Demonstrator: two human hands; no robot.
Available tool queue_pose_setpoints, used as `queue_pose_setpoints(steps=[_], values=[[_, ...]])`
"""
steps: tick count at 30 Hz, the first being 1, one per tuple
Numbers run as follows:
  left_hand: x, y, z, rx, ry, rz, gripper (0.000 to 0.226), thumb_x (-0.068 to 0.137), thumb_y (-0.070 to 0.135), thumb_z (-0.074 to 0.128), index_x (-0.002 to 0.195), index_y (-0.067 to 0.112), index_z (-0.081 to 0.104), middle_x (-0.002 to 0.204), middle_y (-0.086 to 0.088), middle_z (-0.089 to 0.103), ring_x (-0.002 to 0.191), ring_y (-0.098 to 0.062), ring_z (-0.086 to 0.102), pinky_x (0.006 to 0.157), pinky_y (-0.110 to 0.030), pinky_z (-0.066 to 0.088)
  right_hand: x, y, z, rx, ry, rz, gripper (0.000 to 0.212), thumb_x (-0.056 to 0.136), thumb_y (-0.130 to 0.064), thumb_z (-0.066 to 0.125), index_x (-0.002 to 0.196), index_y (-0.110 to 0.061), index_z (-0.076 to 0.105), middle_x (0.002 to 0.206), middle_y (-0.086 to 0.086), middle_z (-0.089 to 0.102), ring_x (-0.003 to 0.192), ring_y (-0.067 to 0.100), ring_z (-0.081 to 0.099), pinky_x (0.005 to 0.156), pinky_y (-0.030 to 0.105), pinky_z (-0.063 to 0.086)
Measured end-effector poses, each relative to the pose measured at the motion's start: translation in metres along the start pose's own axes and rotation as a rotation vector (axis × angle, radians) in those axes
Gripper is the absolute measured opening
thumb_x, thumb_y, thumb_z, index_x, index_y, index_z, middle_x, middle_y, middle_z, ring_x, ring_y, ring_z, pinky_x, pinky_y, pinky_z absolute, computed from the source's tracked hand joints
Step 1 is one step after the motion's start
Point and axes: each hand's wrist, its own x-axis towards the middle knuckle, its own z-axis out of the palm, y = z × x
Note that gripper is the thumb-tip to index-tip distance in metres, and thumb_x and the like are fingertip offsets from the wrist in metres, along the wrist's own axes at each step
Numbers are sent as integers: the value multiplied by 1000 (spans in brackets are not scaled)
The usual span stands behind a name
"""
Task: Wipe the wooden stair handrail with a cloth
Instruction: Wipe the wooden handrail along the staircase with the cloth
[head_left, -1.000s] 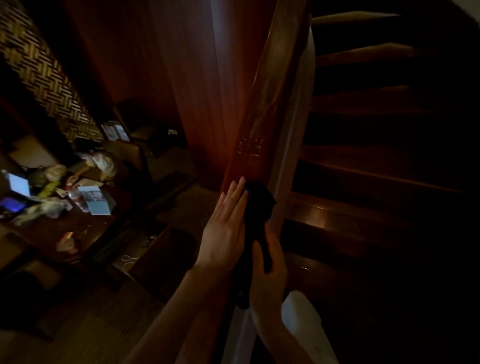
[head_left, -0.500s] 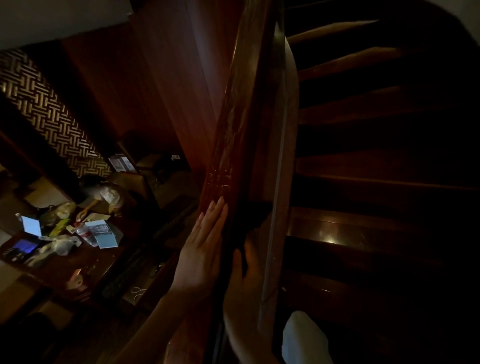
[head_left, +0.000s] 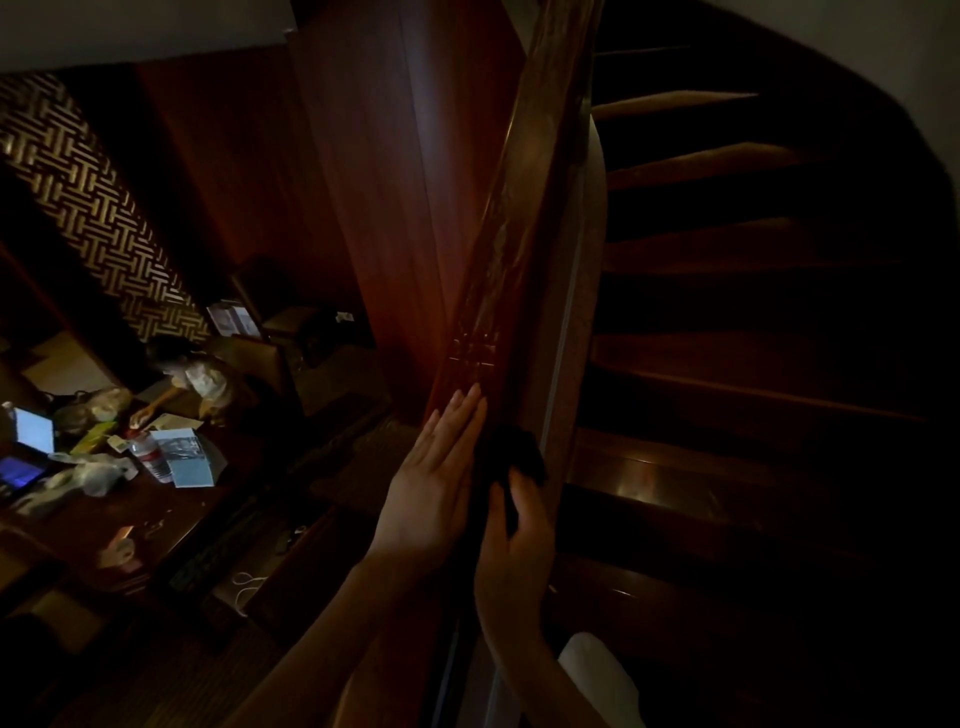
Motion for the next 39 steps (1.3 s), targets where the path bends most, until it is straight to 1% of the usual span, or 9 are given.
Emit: queue_pose_setpoints(steps=[3,12,17,20,23,27,34,36,39], values=[[-2,-4,3,46,-15,21,54,101,29,31,149,4,27,159,-11,23,150,-19,12,122,-35,14,27,-19,12,-87,82,-141,30,95,-15,55,123,-8,65,125,0,63,118,0,54,101,3,31],[-8,-4,5,-64,124,-8,54,99,16,29,153,7,22,162,-5,16,150,-15,10,121,-40,20,65,-22,1,-273,58,-288,42,94,-1,59,136,-6,54,145,10,49,137,20,43,110,33,42],[-19,-2,3,-191,486,-166,53,103,17,28,154,7,19,164,-4,12,151,-25,12,122,-44,15,28,-15,-2,-608,-401,-775,37,87,-12,54,122,-9,67,129,6,64,132,21,48,114,43,34],[-21,0,3,-186,495,-204,50,102,10,22,151,1,23,162,-8,17,150,-27,14,123,-40,11,75,-40,10,-683,-559,-759,36,92,-5,55,127,-6,64,134,10,61,134,26,48,119,41,24],[-19,1,5,-87,306,-169,63,84,-14,35,146,0,37,156,-7,28,147,-23,24,117,-40,30,137,-60,14,-728,-419,-615,36,101,-4,46,135,-4,55,146,10,49,143,25,36,122,32,13],[-20,2,6,-60,309,-213,62,82,-17,51,141,2,48,151,-3,35,138,-18,39,105,-22,36,110,-43,-1,-652,-257,-590,34,100,-9,47,131,-5,60,141,8,55,140,22,40,118,30,25],[-23,8,4,-164,485,-338,43,77,-23,53,111,2,54,123,-9,46,98,-24,61,66,3,42,114,-58,19,-730,-559,-712,36,94,-2,58,129,-9,63,139,6,57,136,23,46,111,31,36],[-23,9,3,-141,430,-311,48,73,-25,55,112,2,56,125,-12,49,104,-21,59,62,3,40,136,-65,20,-753,-480,-650,37,102,-9,47,137,-10,55,148,4,48,143,19,35,117,26,23],[-23,10,3,-154,404,-321,47,74,-22,57,113,4,56,123,-9,50,87,-16,61,57,0,41,123,-50,2,-688,-238,-537,36,100,-6,49,135,-6,57,146,8,49,142,22,36,116,36,34]])
